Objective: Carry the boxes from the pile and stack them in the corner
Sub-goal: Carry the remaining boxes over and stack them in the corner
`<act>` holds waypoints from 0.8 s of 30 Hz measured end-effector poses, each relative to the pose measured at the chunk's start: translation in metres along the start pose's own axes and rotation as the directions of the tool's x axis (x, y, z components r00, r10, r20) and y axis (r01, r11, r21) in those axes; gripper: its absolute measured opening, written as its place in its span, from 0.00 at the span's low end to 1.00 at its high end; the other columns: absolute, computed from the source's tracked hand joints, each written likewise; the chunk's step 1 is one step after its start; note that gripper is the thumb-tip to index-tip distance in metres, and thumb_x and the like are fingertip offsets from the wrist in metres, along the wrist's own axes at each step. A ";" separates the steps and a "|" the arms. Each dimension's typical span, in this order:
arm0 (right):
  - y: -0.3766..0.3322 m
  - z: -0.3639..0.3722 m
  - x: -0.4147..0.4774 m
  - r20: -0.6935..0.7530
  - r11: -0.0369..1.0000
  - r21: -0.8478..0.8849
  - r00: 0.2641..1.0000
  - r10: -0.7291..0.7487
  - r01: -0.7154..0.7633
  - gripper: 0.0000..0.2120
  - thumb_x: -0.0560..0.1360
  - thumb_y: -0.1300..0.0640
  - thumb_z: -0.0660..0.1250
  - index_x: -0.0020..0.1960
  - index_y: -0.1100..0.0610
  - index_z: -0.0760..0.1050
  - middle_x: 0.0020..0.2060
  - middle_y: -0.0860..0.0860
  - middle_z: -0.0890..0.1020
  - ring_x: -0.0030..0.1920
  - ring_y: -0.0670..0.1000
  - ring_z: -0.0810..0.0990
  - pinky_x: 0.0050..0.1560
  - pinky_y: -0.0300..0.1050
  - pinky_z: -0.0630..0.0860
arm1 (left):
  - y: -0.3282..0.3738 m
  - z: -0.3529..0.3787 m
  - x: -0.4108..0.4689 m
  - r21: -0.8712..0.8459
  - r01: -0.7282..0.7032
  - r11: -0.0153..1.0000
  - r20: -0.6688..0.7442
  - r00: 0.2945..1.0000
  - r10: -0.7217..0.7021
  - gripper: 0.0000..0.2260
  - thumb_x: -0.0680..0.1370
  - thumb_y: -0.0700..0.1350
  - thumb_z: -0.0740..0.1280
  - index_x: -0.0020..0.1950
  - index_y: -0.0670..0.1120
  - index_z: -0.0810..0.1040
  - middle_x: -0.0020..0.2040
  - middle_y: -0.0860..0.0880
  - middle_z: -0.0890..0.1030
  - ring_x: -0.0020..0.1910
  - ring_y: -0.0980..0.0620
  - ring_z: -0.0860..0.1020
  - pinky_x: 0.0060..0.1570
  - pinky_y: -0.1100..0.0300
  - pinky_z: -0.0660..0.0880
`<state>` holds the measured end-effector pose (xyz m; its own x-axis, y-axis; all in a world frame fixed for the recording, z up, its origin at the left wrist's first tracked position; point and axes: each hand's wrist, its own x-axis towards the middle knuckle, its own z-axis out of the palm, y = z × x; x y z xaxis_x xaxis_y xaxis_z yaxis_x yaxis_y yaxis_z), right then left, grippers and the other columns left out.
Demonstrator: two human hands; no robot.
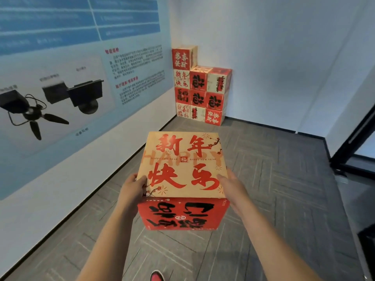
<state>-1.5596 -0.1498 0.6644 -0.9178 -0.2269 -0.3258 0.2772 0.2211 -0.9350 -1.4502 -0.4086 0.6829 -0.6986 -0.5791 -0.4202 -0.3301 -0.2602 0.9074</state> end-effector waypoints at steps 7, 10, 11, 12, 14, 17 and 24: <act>-0.065 0.067 0.163 -0.028 0.999 -0.054 1.000 -0.005 0.003 0.18 0.87 0.53 0.60 0.76 0.44 0.71 0.54 0.47 0.87 0.48 0.48 0.89 0.42 0.48 0.86 | 0.071 0.009 0.177 0.028 -0.024 0.999 0.011 1.000 0.024 0.06 0.83 0.44 0.61 0.57 0.43 0.75 0.44 0.41 0.86 0.36 0.46 0.84 0.32 0.55 0.77; -0.093 0.082 0.226 -0.069 0.999 0.028 0.997 0.029 -0.027 0.16 0.87 0.55 0.60 0.73 0.45 0.74 0.52 0.48 0.88 0.48 0.50 0.89 0.42 0.49 0.86 | 0.113 0.024 0.246 0.070 -0.036 0.997 0.026 0.999 0.034 0.06 0.82 0.43 0.61 0.52 0.41 0.76 0.42 0.41 0.83 0.38 0.45 0.81 0.32 0.55 0.73; -0.102 0.084 0.247 -0.085 0.998 0.048 0.996 0.033 -0.029 0.16 0.87 0.55 0.61 0.73 0.46 0.75 0.52 0.48 0.89 0.48 0.50 0.89 0.43 0.50 0.86 | 0.126 0.031 0.268 0.081 -0.050 0.995 0.033 0.998 0.048 0.06 0.82 0.42 0.62 0.50 0.41 0.76 0.39 0.44 0.81 0.35 0.47 0.80 0.31 0.56 0.72; -0.110 0.085 0.267 -0.097 0.998 0.063 0.995 0.035 -0.029 0.16 0.87 0.55 0.61 0.72 0.46 0.75 0.52 0.48 0.89 0.49 0.51 0.89 0.46 0.53 0.87 | 0.138 0.038 0.288 0.095 -0.064 0.993 0.036 0.997 0.061 0.06 0.82 0.43 0.62 0.48 0.42 0.76 0.37 0.46 0.81 0.32 0.49 0.79 0.31 0.56 0.71; -0.124 0.085 0.305 -0.123 0.995 0.092 0.992 0.041 -0.030 0.16 0.86 0.56 0.61 0.72 0.46 0.76 0.53 0.48 0.89 0.49 0.51 0.89 0.51 0.58 0.87 | 0.157 0.054 0.326 0.133 -0.085 0.987 0.052 0.996 0.079 0.08 0.81 0.44 0.62 0.48 0.42 0.78 0.36 0.47 0.81 0.30 0.51 0.79 0.31 0.57 0.71; -0.140 0.081 0.362 -0.155 0.993 0.118 0.987 0.046 -0.028 0.16 0.86 0.57 0.61 0.72 0.46 0.76 0.53 0.48 0.89 0.49 0.52 0.89 0.52 0.60 0.86 | 0.177 0.080 0.381 0.149 -0.093 0.984 0.109 0.991 0.077 0.09 0.82 0.44 0.62 0.48 0.43 0.80 0.33 0.49 0.82 0.28 0.53 0.79 0.30 0.59 0.70; -0.166 0.064 0.512 -0.195 0.986 0.163 0.979 0.058 -0.026 0.15 0.86 0.58 0.61 0.68 0.46 0.77 0.52 0.49 0.89 0.49 0.53 0.89 0.51 0.58 0.86 | 0.211 0.163 0.509 0.135 -0.065 0.989 0.178 0.983 0.040 0.10 0.83 0.47 0.61 0.57 0.52 0.83 0.43 0.47 0.88 0.38 0.48 0.84 0.36 0.56 0.77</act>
<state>-2.0572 -0.3630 0.6438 -0.9381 -0.0240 -0.3454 0.3431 0.0695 -0.9367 -1.9792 -0.6319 0.6586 -0.8133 -0.4421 -0.3782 -0.3666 -0.1154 0.9232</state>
